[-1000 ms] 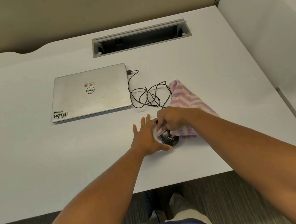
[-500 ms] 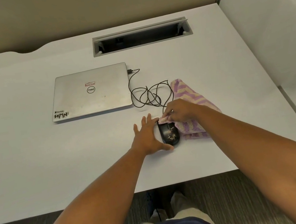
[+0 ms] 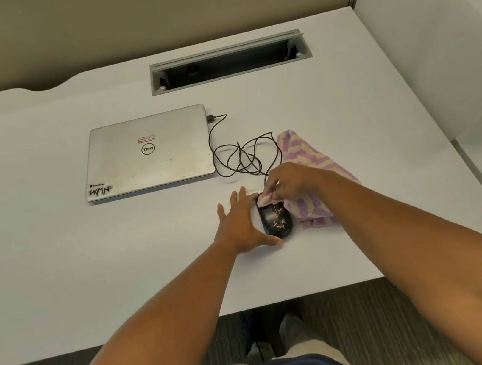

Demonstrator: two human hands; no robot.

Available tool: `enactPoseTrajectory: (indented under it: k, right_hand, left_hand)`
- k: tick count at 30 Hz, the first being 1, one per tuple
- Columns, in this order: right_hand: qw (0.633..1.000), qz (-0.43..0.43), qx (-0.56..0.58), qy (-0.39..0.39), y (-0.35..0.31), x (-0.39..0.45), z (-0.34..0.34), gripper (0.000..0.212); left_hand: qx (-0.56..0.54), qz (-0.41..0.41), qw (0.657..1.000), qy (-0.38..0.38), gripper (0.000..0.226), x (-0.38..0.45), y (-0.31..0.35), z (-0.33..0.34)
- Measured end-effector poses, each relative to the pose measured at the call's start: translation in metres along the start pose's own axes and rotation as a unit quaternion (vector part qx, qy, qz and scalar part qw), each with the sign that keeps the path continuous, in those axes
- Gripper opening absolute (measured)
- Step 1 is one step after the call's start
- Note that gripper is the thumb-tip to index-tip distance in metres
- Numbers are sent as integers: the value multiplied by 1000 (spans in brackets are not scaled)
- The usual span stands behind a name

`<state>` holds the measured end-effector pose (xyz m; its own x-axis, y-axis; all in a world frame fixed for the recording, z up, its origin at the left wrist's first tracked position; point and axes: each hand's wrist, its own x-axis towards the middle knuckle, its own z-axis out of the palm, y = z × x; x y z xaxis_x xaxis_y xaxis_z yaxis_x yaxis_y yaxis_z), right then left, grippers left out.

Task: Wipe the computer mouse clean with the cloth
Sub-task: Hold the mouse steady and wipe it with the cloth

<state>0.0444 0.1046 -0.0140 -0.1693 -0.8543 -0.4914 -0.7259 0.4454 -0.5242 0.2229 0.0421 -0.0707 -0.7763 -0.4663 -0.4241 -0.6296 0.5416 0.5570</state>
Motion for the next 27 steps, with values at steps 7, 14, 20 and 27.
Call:
enactPoseTrajectory:
  k: [7,14,20,27]
  right_hand:
    - [999,21,25,13,9,-3,-13,26]
    - [998,5,-21,64,5,14,14,24]
    - [997,-33,-17,-63,1,4,-1,23]
    - [998,1,-42,52,2,20,5,23]
  left_hand:
    - [0,-2,1000,-2,131,0,-1,0]
    - [-1,-7,1000,-2,133,0,0,0]
    - [-5,-7,1000,-6,131,-2,2,-3]
    - [6,-12,1000,-5,134,-1,2,-2]
